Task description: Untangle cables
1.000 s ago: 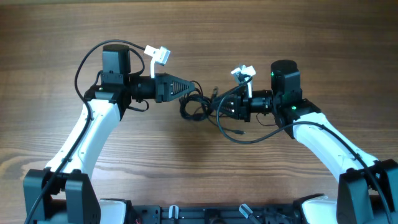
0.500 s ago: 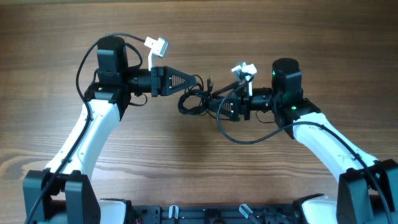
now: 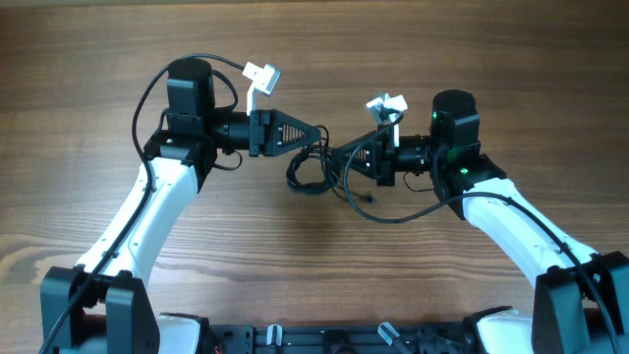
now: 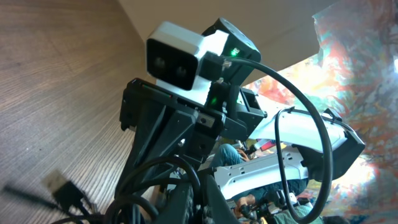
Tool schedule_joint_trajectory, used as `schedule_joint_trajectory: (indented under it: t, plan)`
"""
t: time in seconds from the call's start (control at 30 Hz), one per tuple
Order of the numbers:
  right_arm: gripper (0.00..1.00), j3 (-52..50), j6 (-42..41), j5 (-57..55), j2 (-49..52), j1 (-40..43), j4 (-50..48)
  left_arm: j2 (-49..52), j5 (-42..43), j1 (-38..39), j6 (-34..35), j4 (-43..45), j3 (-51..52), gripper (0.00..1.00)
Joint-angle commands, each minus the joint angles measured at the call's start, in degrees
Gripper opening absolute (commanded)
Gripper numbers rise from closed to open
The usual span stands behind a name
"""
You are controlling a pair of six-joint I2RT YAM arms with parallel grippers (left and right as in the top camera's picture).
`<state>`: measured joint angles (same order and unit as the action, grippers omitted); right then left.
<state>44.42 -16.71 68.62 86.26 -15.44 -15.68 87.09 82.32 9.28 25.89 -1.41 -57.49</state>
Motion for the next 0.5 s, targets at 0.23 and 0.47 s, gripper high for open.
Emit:
schedule_joint_trajectory:
  t: [0.23, 0.47]
  plan:
    - [0.04, 0.1, -10.7, -35.4, 0.5, 0.0, 16.7, -1.0, -30.6, 0.1, -5.1, -20.0, -0.9, 0.04]
    - [0.04, 0.1, -7.9, -30.6, 0.5, 0.0, 21.3, -1.0, -47.1, 0.8, -5.9, -35.5, -0.8, 0.62]
